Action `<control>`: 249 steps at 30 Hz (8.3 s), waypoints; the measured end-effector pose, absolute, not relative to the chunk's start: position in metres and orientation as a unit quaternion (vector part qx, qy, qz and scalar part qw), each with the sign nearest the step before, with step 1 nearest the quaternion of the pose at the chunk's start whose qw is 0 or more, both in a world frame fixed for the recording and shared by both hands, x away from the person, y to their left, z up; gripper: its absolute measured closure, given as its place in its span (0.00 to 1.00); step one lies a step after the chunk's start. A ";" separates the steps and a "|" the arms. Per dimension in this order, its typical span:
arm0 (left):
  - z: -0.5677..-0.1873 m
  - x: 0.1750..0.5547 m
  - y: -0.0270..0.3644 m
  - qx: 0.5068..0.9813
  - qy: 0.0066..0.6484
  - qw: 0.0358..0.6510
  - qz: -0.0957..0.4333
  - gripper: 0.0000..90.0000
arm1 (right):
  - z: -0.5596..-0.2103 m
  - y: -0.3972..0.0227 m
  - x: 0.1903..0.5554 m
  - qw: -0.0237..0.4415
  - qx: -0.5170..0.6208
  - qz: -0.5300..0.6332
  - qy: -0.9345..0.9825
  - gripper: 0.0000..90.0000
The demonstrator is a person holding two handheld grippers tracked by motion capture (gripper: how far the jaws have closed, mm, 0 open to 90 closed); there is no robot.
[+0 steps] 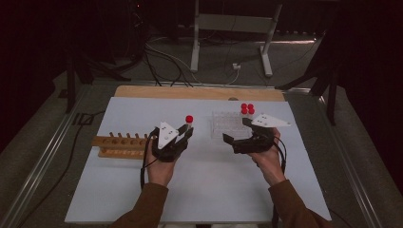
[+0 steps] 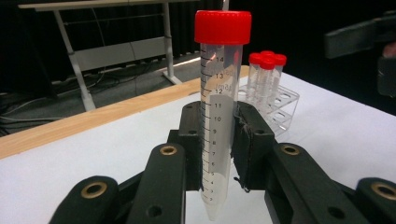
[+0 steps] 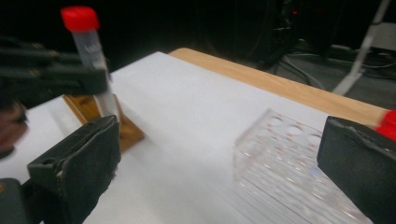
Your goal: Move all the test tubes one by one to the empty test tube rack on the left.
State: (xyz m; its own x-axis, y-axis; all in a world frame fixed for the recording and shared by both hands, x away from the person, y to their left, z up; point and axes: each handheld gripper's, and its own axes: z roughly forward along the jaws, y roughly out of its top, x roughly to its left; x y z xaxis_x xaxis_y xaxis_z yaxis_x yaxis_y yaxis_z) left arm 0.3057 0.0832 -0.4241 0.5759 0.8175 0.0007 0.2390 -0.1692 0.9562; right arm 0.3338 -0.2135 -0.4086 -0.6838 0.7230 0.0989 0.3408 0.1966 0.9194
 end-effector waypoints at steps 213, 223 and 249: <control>-0.427 0.285 0.043 0.747 0.343 0.506 0.262 0.19 | -0.388 -0.167 0.319 0.127 0.315 0.530 0.777 0.83; -0.429 0.283 0.039 0.754 0.311 0.520 0.254 0.61 | -0.391 -0.153 0.312 0.108 0.295 0.529 0.789 0.82; -0.430 0.287 0.053 0.752 0.322 0.524 0.238 0.84 | -0.396 -0.186 0.314 0.147 0.314 0.538 0.768 0.15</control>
